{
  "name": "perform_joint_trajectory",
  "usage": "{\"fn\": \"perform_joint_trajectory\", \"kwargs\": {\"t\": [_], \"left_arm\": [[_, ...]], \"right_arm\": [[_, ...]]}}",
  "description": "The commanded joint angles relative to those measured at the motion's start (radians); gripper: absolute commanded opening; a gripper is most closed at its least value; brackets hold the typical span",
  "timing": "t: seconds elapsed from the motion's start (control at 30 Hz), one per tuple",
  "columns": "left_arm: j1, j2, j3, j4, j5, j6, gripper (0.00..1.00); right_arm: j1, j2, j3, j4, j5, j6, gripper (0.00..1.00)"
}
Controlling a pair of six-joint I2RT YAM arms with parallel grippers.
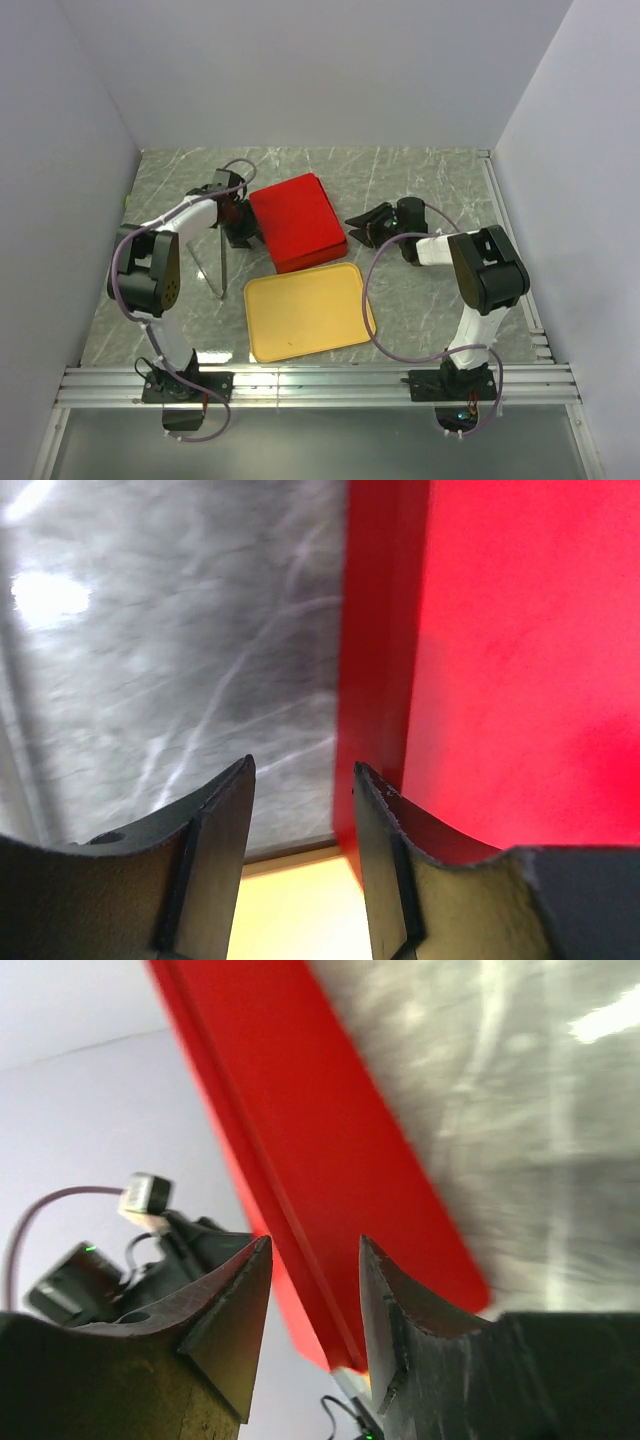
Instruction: Pack the cookies
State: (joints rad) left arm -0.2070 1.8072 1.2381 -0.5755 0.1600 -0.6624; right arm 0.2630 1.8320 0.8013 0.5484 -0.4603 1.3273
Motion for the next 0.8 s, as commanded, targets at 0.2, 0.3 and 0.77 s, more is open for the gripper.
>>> {"fn": "perform_joint_trajectory", "kwargs": {"t": [0.2, 0.3, 0.77], "left_arm": [[-0.063, 0.053, 0.127, -0.03, -0.036, 0.0, 0.49], [-0.08, 0.061, 0.147, -0.049, -0.062, 0.009, 0.49], [-0.144, 0.009, 0.1, -0.096, -0.157, 0.038, 0.48]], "right_arm": [[-0.056, -0.071, 0.05, -0.191, 0.006, -0.155, 0.47], [-0.057, -0.054, 0.074, -0.209, -0.005, -0.171, 0.47], [-0.059, -0.074, 0.177, -0.329, -0.006, -0.238, 0.46]]}}
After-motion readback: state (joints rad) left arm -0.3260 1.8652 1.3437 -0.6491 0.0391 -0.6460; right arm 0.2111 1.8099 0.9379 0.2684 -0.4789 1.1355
